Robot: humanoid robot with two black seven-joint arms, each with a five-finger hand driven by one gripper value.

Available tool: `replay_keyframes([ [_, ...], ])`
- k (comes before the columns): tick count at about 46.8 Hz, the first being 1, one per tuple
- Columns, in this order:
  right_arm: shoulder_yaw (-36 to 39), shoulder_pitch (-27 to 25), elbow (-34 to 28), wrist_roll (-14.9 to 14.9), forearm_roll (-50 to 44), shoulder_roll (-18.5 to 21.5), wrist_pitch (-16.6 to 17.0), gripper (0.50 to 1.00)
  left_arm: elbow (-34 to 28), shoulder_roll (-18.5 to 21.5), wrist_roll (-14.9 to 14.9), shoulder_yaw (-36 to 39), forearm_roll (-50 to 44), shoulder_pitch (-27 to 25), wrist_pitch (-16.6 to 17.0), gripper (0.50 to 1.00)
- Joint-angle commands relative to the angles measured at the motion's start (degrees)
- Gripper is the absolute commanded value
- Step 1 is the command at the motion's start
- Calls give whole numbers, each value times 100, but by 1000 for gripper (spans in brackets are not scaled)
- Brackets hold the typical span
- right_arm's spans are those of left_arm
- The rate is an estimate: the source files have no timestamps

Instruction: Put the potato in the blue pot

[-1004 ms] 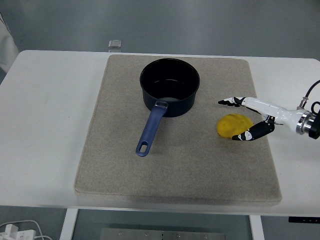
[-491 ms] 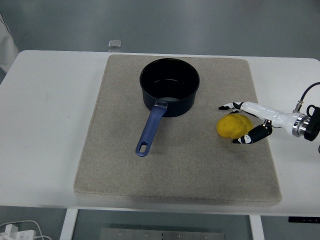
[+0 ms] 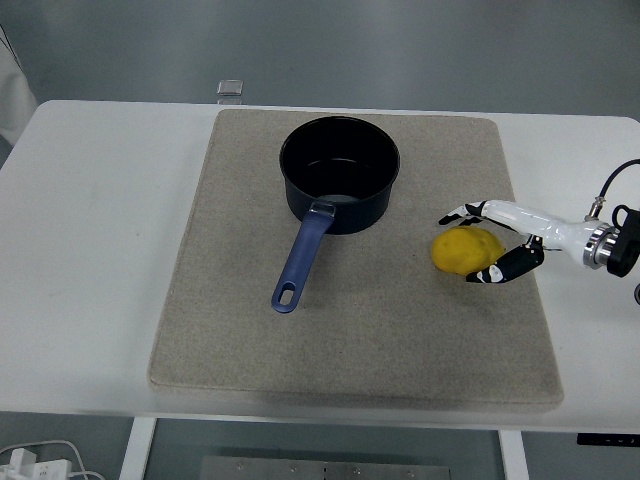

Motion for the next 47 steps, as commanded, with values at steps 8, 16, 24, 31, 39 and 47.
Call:
replay_keyframes([
  [8, 3, -7, 2, 0, 14, 3, 2, 500, 0, 0, 0, -5, 0, 1, -6, 1000],
  [16, 3, 2, 2, -9, 14, 3, 2, 500, 0, 0, 0, 4, 0, 1, -6, 1000],
  [24, 3, -7, 2, -9, 23, 3, 2, 500, 0, 0, 0, 4, 0, 1, -6, 1000],
  [31, 3, -7, 10, -9, 14, -15, 2, 500, 0, 0, 0, -5, 0, 1, 3, 1000],
  [39, 3, 2, 2, -9, 14, -24, 2, 500, 0, 0, 0, -5, 0, 1, -6, 1000],
  [47, 3, 19, 10, -9, 23, -50, 11, 500, 0, 0, 0, 4, 0, 1, -6, 1000],
])
